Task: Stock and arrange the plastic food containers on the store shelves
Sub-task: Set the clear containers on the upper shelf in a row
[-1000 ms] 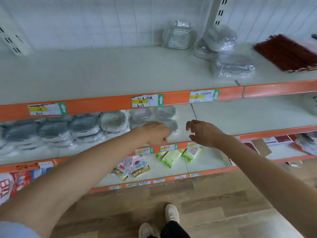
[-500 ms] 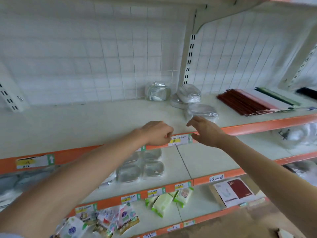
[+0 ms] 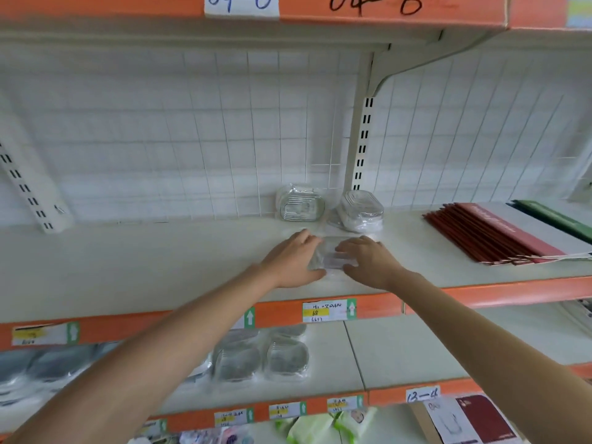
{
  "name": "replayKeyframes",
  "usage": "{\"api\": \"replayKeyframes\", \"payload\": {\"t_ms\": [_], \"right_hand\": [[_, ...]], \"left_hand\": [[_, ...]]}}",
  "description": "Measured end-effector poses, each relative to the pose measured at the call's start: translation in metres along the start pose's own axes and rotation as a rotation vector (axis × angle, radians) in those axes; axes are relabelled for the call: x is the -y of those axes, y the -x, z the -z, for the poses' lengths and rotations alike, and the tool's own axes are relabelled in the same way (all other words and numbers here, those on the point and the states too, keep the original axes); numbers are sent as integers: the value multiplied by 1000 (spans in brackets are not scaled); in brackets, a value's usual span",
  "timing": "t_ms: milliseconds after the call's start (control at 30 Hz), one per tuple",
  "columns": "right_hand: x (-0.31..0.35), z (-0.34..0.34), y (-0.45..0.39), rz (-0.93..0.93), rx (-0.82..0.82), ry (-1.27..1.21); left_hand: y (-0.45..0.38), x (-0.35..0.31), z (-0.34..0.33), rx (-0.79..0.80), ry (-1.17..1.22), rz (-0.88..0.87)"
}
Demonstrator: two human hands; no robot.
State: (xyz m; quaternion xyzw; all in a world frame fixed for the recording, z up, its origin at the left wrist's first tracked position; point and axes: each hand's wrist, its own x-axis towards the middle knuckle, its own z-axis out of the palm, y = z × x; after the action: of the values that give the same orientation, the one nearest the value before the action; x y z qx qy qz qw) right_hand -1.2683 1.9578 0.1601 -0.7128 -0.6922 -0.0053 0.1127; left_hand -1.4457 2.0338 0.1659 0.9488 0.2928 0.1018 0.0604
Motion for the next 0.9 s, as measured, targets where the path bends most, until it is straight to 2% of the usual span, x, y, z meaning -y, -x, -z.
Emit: {"api": "replayKeyframes", "payload": {"t_ms": [133,267,333,433,633,767,900], "right_hand": [[-5,8,-15,59,22,-156],[-29,21,-35,-17,-142,-82],[-40,29,-47,-57,-175,-32],[-53,36,-65,-101,-157,23],[-67,30,-85,-240,20,124],[-70,18,-87,-304,-61,-126],[-65,10,-78,-187,-163,-113]], "left_hand": [[-20,-9,-4,93,-71,19],[-40,-12,-7,158,-111,13],[-48,-13,-6,160,-114,43],[-59,-13,-3,156,-135,119],[-59,7,-4,141,-170,385],[-53,24,3,113,-126,516],[-52,29,3,111,-85,611]]}}
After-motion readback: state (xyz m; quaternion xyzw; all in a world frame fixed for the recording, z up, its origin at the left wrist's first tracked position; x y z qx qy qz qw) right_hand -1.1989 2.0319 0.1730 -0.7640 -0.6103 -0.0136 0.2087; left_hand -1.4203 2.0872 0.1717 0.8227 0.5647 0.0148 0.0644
